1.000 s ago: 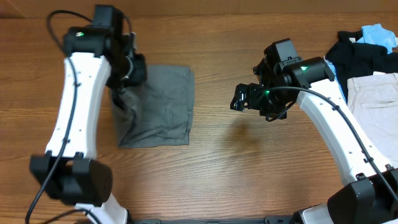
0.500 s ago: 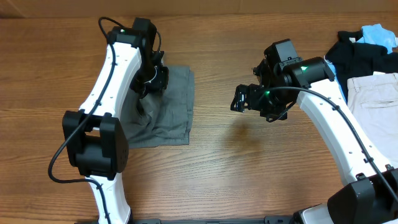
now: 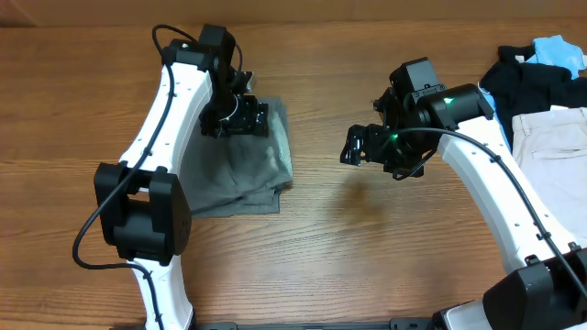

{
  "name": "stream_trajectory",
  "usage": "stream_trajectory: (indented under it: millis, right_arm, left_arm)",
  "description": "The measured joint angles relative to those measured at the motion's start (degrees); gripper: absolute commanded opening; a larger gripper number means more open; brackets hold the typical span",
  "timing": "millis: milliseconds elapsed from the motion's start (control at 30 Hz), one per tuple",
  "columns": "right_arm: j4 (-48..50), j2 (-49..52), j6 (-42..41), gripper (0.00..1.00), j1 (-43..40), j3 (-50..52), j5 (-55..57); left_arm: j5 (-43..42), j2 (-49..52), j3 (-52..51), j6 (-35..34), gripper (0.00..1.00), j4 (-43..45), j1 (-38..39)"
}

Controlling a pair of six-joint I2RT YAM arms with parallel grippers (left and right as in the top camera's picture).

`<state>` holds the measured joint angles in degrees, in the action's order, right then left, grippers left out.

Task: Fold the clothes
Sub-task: 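Press the folded shorts down with the left gripper, right gripper approaches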

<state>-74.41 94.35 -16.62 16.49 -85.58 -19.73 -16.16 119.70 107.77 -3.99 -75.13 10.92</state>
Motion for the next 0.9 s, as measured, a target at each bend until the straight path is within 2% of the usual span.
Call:
stream_trajectory:
  millis: [133, 233, 333, 367, 533, 633, 700, 800, 900]
  right_arm:
    - [0.0, 0.0, 0.0, 1.00, 0.0, 0.0, 0.0]
    - [0.3, 0.0, 0.0, 1.00, 0.0, 0.0, 0.0]
    - [1.3, 0.0, 0.0, 1.00, 0.0, 0.0, -0.5]
    - [2.1, 0.0, -0.1, 0.96, 0.0, 0.0, -0.9]
    - [9.6, 0.0, 0.3, 0.55, 0.7, 0.1, -6.0]
    - [15.1, 0.1, 0.0, 0.36, 3.3, 0.1, -8.6]
    - [18.4, 0.5, -1.0, 0.34, 6.1, 0.1, -9.9]
    - [23.9, 2.5, -3.1, 0.25, 10.5, 0.1, -11.2]
    - [30.0, 6.4, -5.2, 0.21, 13.5, 0.1, -12.2]
  left_arm:
    - [-0.4, 0.0, 0.0, 0.0, 0.76, 0.0, 0.0]
    - [-0.8, 0.0, 0.1, 0.1, 0.72, -0.2, 0.0]
    - [-0.8, 0.2, 2.1, -0.1, 0.62, -2.1, -0.2]
    - [-0.7, 0.2, 3.2, -0.2, 0.58, -3.0, -0.3]
    - [1.6, 0.3, 10.8, -4.9, 0.39, -7.5, -3.8]
    - [1.6, 0.3, 11.8, -7.5, 0.13, -9.0, -8.0]
    - [1.7, 0.4, 11.7, -8.4, 0.04, -11.4, -10.8]
    - [2.3, 0.4, 10.9, -9.5, 0.04, -14.4, -13.7]
    - [3.4, 0.4, 8.4, -10.9, 0.04, -15.1, -14.3]
